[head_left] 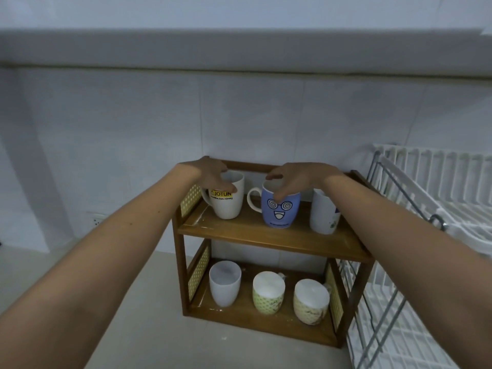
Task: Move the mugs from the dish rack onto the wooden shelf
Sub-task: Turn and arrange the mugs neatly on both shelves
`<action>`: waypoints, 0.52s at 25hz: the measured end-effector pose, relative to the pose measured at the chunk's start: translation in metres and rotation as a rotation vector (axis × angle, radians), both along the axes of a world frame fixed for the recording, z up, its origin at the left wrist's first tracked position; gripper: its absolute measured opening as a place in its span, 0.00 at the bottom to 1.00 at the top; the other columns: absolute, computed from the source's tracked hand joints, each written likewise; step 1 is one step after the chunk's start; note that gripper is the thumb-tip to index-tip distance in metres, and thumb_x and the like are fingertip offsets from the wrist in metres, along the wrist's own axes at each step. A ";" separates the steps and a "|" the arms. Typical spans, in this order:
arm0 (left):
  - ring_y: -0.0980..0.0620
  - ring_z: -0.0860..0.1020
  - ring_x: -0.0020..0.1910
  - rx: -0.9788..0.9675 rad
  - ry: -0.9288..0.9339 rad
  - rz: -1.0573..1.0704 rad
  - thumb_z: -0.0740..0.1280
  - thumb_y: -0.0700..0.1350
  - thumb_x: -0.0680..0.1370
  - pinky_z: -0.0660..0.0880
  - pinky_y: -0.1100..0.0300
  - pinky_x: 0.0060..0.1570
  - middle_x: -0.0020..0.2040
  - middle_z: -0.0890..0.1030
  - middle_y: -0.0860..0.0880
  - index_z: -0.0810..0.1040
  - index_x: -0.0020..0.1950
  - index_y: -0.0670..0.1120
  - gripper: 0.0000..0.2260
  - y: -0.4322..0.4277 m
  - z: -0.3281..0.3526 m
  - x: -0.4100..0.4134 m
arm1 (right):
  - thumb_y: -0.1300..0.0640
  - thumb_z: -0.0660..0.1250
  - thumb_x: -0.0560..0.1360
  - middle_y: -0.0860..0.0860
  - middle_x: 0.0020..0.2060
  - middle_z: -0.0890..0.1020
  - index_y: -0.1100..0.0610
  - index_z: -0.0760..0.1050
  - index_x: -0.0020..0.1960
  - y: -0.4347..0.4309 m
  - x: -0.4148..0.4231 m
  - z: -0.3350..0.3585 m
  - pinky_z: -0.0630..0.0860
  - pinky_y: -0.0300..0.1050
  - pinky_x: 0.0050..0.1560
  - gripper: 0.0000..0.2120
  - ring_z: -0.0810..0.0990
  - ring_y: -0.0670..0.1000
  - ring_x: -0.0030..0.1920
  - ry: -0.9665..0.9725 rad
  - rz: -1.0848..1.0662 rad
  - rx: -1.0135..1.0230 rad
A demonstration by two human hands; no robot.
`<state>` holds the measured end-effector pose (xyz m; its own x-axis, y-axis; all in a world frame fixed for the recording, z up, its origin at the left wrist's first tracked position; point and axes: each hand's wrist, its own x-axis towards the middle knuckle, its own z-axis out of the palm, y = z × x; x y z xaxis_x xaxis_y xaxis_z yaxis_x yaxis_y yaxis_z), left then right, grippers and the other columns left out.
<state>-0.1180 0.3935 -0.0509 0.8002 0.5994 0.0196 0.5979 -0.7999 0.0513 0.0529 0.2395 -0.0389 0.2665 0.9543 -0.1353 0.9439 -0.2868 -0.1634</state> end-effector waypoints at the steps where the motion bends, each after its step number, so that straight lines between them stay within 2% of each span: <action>1: 0.45 0.66 0.70 0.001 0.000 0.000 0.66 0.64 0.72 0.67 0.50 0.66 0.74 0.66 0.46 0.61 0.75 0.46 0.38 0.000 0.000 0.000 | 0.45 0.72 0.69 0.52 0.74 0.64 0.51 0.57 0.75 -0.004 0.001 0.002 0.66 0.49 0.68 0.40 0.66 0.54 0.71 0.040 -0.006 -0.011; 3: 0.45 0.69 0.68 0.019 0.013 -0.009 0.67 0.63 0.71 0.70 0.51 0.64 0.73 0.68 0.45 0.62 0.75 0.45 0.38 -0.001 0.001 0.002 | 0.38 0.69 0.69 0.50 0.75 0.62 0.48 0.55 0.76 -0.016 0.008 0.010 0.63 0.52 0.70 0.41 0.63 0.55 0.73 0.159 -0.087 -0.030; 4: 0.45 0.70 0.67 0.037 0.024 -0.007 0.67 0.63 0.72 0.71 0.52 0.63 0.72 0.69 0.45 0.63 0.74 0.44 0.38 -0.002 0.002 0.003 | 0.35 0.66 0.69 0.50 0.75 0.63 0.48 0.57 0.75 -0.024 0.012 0.015 0.63 0.53 0.69 0.40 0.63 0.55 0.72 0.161 -0.150 -0.046; 5: 0.45 0.70 0.67 0.053 0.035 0.004 0.67 0.62 0.72 0.71 0.52 0.63 0.72 0.69 0.45 0.63 0.74 0.44 0.37 -0.003 0.004 0.004 | 0.33 0.63 0.70 0.51 0.73 0.66 0.49 0.62 0.73 -0.032 0.017 0.021 0.65 0.53 0.68 0.37 0.67 0.55 0.70 0.082 -0.210 -0.067; 7: 0.44 0.70 0.67 0.056 0.073 0.044 0.67 0.62 0.72 0.71 0.51 0.63 0.72 0.69 0.44 0.62 0.75 0.44 0.37 -0.005 0.009 0.006 | 0.31 0.58 0.71 0.54 0.64 0.77 0.55 0.72 0.65 -0.047 0.025 0.023 0.73 0.51 0.60 0.34 0.77 0.55 0.59 -0.207 -0.329 -0.125; 8: 0.44 0.69 0.67 0.046 0.094 0.053 0.67 0.63 0.72 0.71 0.50 0.63 0.73 0.68 0.45 0.60 0.75 0.45 0.38 -0.009 0.011 0.008 | 0.30 0.58 0.71 0.55 0.59 0.80 0.57 0.74 0.61 -0.053 0.027 0.020 0.76 0.49 0.55 0.33 0.80 0.55 0.54 -0.286 -0.379 -0.150; 10: 0.44 0.66 0.71 0.002 0.071 -0.008 0.65 0.68 0.71 0.67 0.48 0.66 0.75 0.64 0.46 0.56 0.77 0.48 0.42 -0.026 0.014 0.021 | 0.32 0.61 0.71 0.57 0.52 0.83 0.61 0.75 0.58 -0.059 0.030 0.013 0.80 0.50 0.52 0.33 0.84 0.55 0.47 -0.223 -0.440 -0.169; 11: 0.44 0.63 0.72 -0.037 0.026 -0.068 0.63 0.70 0.70 0.65 0.48 0.67 0.76 0.61 0.47 0.54 0.77 0.49 0.43 -0.039 0.013 0.031 | 0.35 0.64 0.71 0.58 0.51 0.83 0.62 0.75 0.58 -0.060 0.031 0.013 0.81 0.52 0.53 0.31 0.85 0.56 0.46 -0.162 -0.456 -0.164; 13: 0.44 0.63 0.72 -0.102 -0.046 -0.177 0.62 0.70 0.70 0.64 0.49 0.67 0.76 0.62 0.47 0.55 0.77 0.49 0.42 -0.065 0.005 0.053 | 0.42 0.68 0.72 0.60 0.59 0.78 0.60 0.73 0.63 -0.063 0.032 0.019 0.81 0.55 0.55 0.28 0.83 0.59 0.52 -0.119 -0.435 -0.202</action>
<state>-0.0653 0.3287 -0.0457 0.8931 0.4498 0.0048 0.4433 -0.8818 0.1611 0.0845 0.1770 -0.0196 0.6592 0.7089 -0.2509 0.7384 -0.6733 0.0376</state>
